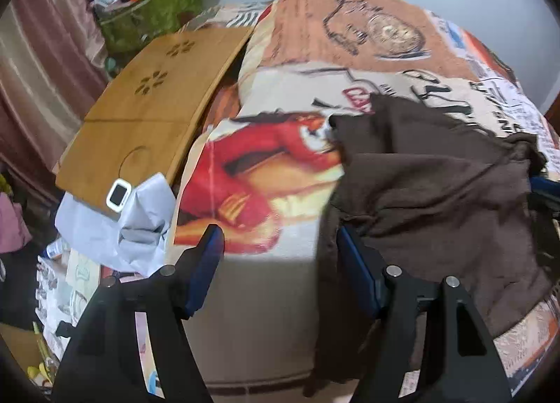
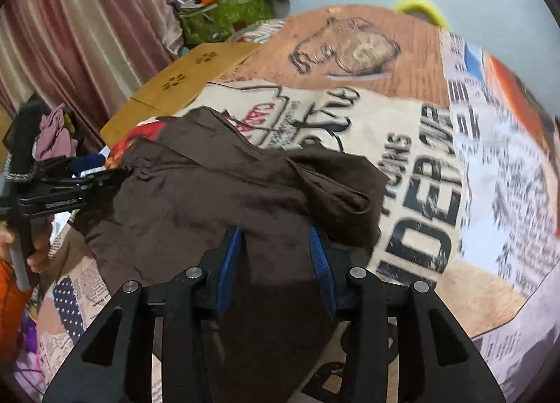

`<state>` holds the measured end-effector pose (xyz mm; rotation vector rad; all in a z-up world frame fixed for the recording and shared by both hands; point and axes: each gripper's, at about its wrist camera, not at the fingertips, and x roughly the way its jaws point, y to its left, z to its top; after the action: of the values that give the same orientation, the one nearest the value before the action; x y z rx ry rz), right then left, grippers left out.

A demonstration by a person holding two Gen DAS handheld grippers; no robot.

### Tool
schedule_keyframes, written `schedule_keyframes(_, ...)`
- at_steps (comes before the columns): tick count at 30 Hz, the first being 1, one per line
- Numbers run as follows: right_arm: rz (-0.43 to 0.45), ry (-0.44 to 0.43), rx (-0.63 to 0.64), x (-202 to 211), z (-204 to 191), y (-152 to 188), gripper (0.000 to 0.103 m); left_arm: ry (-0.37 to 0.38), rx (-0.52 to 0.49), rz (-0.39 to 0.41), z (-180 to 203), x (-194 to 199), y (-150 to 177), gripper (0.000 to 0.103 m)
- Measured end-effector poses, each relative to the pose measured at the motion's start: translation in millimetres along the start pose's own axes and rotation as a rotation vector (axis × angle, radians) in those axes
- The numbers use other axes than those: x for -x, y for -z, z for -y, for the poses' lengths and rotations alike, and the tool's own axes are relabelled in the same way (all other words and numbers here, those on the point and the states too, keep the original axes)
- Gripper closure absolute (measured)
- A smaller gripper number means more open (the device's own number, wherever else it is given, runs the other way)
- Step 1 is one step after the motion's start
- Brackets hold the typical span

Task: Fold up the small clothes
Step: 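Open both grippers and lift them away from the folded shirt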

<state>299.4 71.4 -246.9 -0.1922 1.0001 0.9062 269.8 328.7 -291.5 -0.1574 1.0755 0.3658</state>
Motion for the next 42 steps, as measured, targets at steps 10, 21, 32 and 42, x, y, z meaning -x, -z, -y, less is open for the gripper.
schedule_keyframes(10,0.144,0.003,-0.036,69.9,0.3,0.4,0.066,0.049,-0.009,0.121,14.9,68.6,-2.4,0.036)
schedule_keyframes(21,0.488,-0.016,0.047,222.5,-61.6,14.8,0.066,0.164,-0.092,0.504,55.0,269.5,28.4,0.036)
schedule_keyframes(32,0.747,0.023,0.146,322.0,-128.7,79.0,0.065,0.178,-0.108,0.819,89.0,406.2,117.1,0.036)
schedule_keyframes(42,0.803,0.106,0.108,337.9,-145.5,113.5,0.035,0.171,-0.042,0.887,95.3,438.4,164.4,0.01)
